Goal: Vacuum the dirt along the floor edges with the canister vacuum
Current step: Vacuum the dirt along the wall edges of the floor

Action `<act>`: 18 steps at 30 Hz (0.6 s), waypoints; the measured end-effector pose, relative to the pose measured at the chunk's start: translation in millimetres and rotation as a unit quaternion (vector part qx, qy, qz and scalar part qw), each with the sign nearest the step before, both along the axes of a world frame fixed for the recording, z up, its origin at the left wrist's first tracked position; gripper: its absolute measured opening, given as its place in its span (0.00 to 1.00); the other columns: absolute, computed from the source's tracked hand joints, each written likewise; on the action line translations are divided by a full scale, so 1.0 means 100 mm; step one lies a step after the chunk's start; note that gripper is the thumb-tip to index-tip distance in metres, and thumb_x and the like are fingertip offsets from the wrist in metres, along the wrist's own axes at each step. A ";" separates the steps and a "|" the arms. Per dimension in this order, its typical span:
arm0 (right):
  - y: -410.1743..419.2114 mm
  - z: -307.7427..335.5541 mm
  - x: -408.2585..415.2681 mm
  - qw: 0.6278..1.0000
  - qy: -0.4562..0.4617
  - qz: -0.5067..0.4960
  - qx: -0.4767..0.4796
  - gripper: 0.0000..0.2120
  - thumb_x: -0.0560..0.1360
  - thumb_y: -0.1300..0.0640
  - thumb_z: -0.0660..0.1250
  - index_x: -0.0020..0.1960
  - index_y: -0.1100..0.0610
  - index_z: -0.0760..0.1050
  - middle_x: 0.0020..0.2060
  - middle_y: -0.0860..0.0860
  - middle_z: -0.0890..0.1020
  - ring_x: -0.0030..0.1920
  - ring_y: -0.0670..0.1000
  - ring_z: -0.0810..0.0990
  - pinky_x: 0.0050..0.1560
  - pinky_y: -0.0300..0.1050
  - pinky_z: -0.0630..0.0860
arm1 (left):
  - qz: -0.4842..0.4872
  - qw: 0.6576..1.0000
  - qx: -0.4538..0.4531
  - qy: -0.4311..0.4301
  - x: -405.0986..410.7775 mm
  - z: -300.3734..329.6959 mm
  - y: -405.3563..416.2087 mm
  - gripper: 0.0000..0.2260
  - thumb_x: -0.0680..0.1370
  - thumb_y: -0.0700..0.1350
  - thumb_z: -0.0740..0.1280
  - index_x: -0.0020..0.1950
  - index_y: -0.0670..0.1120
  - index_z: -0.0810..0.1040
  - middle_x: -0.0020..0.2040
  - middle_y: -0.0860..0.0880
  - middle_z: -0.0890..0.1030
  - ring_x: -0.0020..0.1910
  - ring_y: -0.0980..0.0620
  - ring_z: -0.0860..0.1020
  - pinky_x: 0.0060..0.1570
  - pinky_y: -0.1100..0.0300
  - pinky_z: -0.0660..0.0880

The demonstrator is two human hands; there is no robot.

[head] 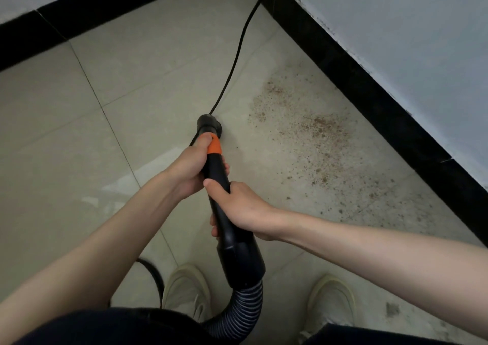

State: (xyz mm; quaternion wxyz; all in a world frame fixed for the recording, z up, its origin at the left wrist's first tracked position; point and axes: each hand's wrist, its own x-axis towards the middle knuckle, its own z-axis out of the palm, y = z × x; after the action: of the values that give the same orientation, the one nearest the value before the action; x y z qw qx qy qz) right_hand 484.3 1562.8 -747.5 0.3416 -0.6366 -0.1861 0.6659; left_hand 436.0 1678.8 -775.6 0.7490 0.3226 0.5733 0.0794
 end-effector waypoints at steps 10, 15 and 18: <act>-0.20 0.10 0.20 0.999 0.035 -0.013 -0.022 0.19 0.82 0.45 0.56 0.45 0.62 0.66 0.31 0.57 0.77 0.28 0.53 0.79 0.34 0.47 0.79 | -0.049 0.998 -0.028 0.003 0.16 0.06 -0.17 0.14 0.81 0.54 0.58 0.47 0.43 0.68 0.38 0.45 0.71 0.34 0.49 0.72 0.36 0.56 0.74; -0.06 0.21 0.53 1.000 -0.007 0.015 -0.017 0.20 0.82 0.45 0.57 0.43 0.62 0.67 0.26 0.56 0.76 0.23 0.51 0.77 0.30 0.44 0.77 | -0.028 0.998 -0.042 -0.027 0.29 0.17 -0.05 0.14 0.82 0.53 0.57 0.44 0.45 0.70 0.37 0.48 0.72 0.33 0.53 0.73 0.26 0.63 0.75; -0.13 0.27 0.69 0.997 -0.047 0.041 -0.042 0.22 0.82 0.44 0.57 0.43 0.63 0.68 0.27 0.57 0.76 0.23 0.51 0.76 0.28 0.42 0.77 | -0.015 0.997 -0.056 -0.045 0.40 0.18 -0.15 0.14 0.82 0.53 0.56 0.44 0.44 0.69 0.37 0.46 0.73 0.34 0.52 0.74 0.28 0.60 0.76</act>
State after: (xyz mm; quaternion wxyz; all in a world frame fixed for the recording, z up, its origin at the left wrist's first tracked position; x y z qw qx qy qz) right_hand 553.0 1550.1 -720.6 0.2778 -0.6725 -0.1998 0.6562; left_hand 476.0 1663.6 -757.4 0.7922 0.2853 0.5372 0.0503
